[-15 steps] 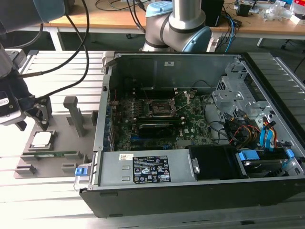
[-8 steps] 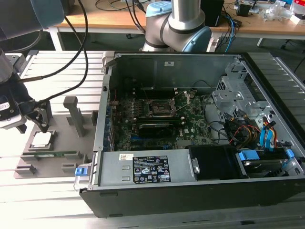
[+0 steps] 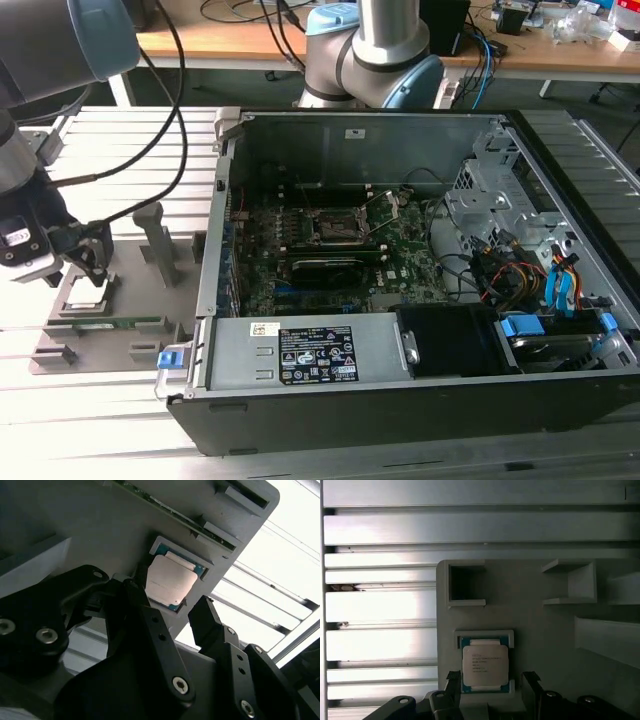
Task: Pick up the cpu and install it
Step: 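Pick up the cpu and move it towards the insertion slot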
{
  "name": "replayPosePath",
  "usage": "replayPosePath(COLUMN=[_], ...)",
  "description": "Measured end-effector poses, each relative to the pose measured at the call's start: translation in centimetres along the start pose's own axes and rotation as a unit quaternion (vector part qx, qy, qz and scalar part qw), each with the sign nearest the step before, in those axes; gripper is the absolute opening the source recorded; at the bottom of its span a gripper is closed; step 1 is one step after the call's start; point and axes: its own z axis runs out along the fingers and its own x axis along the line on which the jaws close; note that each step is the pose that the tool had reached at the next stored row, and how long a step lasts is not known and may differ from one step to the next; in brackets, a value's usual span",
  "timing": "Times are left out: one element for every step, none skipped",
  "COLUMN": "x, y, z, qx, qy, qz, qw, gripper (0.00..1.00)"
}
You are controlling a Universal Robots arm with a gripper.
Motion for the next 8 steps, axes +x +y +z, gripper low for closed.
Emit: replayPosePath(x=[0.01,0.01,0.01,0.01,0.01,0.01,0.01,0.02], y=[0.0,0.0,0.0,0.0,0.0,0.0,0.0,0.01], z=[0.13,0.17,0.22,0.26,0.32,0.4,0.46,0.59], qx=[0.0005,0.002,0.004,0.0056,0.0064,0.0064,0.0064,0.0063], qy=[0.0,0.0,-0.0001,-0.0001,-0.0002,-0.0002,-0.0001,-0.0001], qz=[0.0,-0.001,-0.003,-0.004,-0.006,-0.008,-0.009,-0.014], qw=[1.0,1.0,1.0,1.0,1.0,1.0,0.9999,0.9999], gripper=[0.6,0.6,0.6,0.6,0.6,0.6,0.6,0.6])
